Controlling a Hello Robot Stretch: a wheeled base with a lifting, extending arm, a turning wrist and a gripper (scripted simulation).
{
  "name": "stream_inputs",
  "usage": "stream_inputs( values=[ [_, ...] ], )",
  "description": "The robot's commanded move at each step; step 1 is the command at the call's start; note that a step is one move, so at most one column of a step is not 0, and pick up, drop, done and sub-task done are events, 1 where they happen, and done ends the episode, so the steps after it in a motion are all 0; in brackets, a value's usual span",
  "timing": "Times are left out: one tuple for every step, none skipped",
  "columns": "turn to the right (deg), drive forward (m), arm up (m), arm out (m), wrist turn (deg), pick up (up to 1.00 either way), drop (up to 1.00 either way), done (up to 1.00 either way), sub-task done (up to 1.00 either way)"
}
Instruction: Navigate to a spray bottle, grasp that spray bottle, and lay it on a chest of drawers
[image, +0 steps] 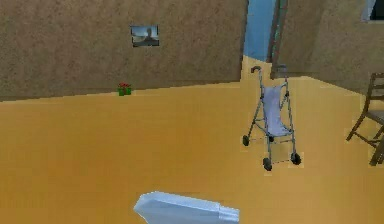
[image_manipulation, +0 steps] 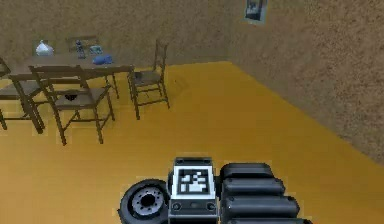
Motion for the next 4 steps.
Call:
stream_inputs(
  values=[
    [0.0,1.0,0.0,0.0,0.0,0.0,0.0,0.0,0.0],
    [3.0,0.0,0.0,0.0,0.0,0.0,0.0,0.0,0.0],
    [0.0,1.0,0.0,0.0,0.0,0.0,0.0,0.0,0.0],
    [0.0,0.2,0.0,0.0,0.0,0.0,0.0,0.0,0.0]
  ],
)
